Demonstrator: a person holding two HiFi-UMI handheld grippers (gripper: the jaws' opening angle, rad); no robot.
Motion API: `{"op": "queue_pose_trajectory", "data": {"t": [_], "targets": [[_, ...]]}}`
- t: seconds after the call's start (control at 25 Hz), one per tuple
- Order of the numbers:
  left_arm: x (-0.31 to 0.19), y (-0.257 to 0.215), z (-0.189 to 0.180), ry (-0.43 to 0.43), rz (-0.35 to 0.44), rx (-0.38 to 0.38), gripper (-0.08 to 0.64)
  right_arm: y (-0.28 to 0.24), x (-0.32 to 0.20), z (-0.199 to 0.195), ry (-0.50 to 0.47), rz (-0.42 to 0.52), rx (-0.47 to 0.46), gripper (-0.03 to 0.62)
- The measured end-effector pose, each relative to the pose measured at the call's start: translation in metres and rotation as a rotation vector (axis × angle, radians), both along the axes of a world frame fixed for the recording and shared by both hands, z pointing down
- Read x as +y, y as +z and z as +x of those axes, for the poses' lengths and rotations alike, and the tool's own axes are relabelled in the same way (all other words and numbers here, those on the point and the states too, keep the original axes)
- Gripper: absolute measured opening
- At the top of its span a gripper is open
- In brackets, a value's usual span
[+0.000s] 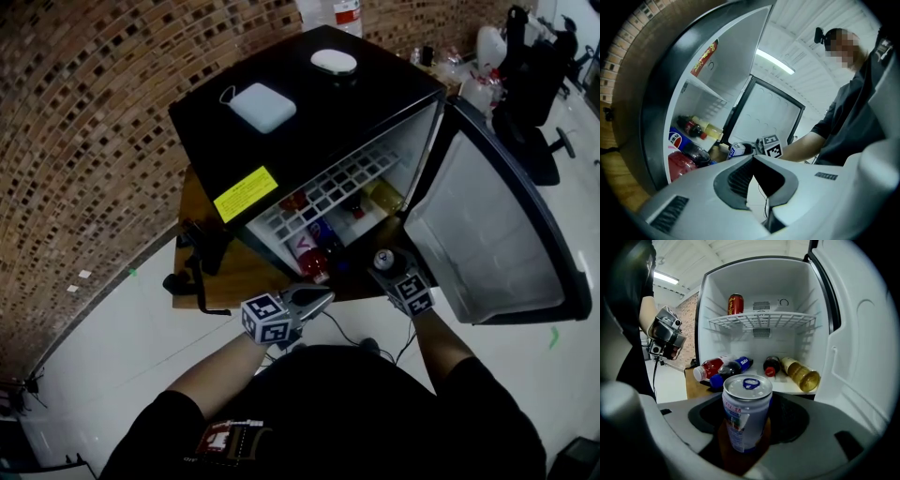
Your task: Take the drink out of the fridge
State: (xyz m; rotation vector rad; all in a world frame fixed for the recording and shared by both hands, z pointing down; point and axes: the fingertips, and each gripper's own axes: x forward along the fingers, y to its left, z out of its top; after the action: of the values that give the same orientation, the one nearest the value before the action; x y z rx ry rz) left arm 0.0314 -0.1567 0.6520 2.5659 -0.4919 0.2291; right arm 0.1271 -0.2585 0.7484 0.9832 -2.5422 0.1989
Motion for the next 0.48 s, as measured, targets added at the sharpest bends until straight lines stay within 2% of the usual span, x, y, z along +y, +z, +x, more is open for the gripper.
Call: {"op": "queue_pose_trajectory", "data": {"t": [0.2,0.24,0.32,0.48], "targets": [[-0.001,0.001,0.004,0.007,-0.002,0.007,-0.008,0.002,0.005,0.001,-0.021,-0.006,0.037,0.29],[-0.001,0.0,0.003,0.004,0.0,0.009,-0.008,0.004,0.006,0.001,-0.022,-0.018,0.049,0.3],[-0.003,-0.002,0.001,-0.003,0.006,0.015,-0.008,0.004,0.009,0.002,-0.023,-0.031,0.057,0.361],[-0.006,-0.013,-0.013,-0.045,0.032,0.042,-0.008,-0.019,0.015,0.01,-0.016,0.009,0.014,0.385]]}}
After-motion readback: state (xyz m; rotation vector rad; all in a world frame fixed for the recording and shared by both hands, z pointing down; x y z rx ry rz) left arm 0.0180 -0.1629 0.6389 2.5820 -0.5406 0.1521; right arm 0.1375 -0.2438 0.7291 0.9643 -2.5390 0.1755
